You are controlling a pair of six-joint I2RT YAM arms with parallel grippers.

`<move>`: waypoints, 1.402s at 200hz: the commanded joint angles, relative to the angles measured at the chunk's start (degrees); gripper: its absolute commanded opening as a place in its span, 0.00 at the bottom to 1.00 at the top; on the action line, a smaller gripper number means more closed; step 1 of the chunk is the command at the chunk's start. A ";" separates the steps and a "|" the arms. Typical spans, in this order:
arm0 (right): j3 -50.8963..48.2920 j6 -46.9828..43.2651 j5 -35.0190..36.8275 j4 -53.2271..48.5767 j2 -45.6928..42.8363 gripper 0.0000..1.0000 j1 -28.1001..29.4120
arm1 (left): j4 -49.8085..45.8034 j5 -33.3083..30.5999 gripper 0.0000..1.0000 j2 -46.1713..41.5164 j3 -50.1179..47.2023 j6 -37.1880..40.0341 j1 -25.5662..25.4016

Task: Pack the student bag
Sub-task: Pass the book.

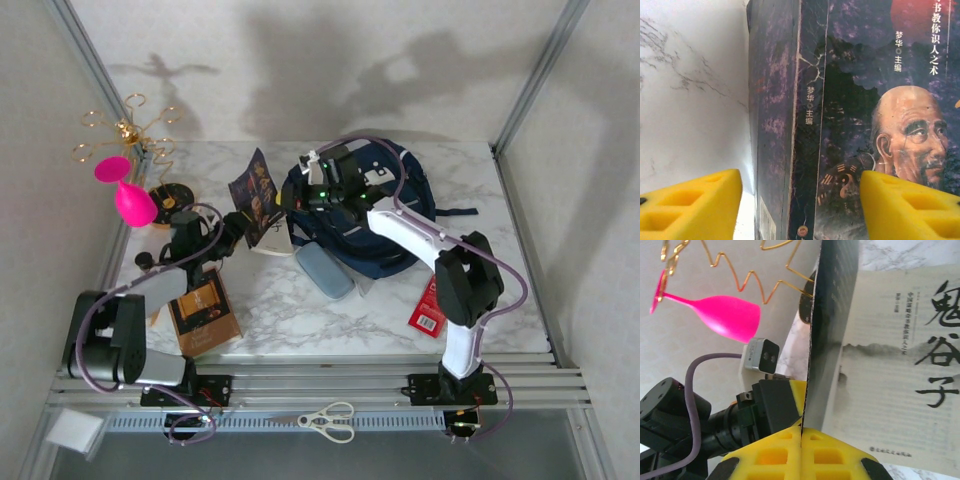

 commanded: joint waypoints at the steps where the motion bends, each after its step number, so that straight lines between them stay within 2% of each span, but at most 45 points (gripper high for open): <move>1: 2.20 0.23 -0.95 3.16 1.64 0.00 -0.62 | 8.47 1.10 0.58 2.10 1.58 -1.51 -0.96; 29: 2.45 0.28 -0.85 2.86 3.25 0.00 -1.19 | 14.57 2.37 0.43 5.58 1.73 -4.01 -1.40; 44: 2.49 0.45 -0.68 2.69 3.86 0.00 -1.65 | 14.41 2.19 0.32 6.86 2.20 -4.22 -1.41; 80: 2.65 0.54 -0.39 1.98 5.37 0.00 -2.37 | 12.35 1.51 0.17 7.35 2.61 -2.40 -1.41; 91: 2.79 0.36 -0.21 1.74 5.67 0.04 -2.46 | 12.08 1.40 0.15 7.28 2.67 -1.97 -1.32; 100: 3.03 0.38 -0.03 1.34 5.83 0.12 -2.59 | 11.70 1.41 0.13 7.31 2.82 -1.94 -1.16; 124: 3.35 0.27 0.42 1.09 5.36 0.24 -3.11 | 10.89 1.58 0.00 6.53 3.66 -1.87 -0.63; 158: 2.88 -1.12 1.36 -0.72 1.98 0.51 -4.25 | 7.38 1.91 0.00 3.21 7.56 -2.16 -0.26; 196: -3.89 -1.03 2.45 -1.10 -6.19 0.79 -6.45 | 0.55 0.01 0.00 -3.58 11.19 -2.76 -0.31; 226: -9.61 0.44 -1.94 -0.44 -12.97 0.98 -8.40 | -2.38 -0.54 0.00 -9.90 13.82 -3.99 -2.43; 280: -21.84 10.14 -13.86 7.95 -23.01 0.99 -13.84 | 4.20 -2.99 0.00 -16.41 16.73 -10.76 -12.71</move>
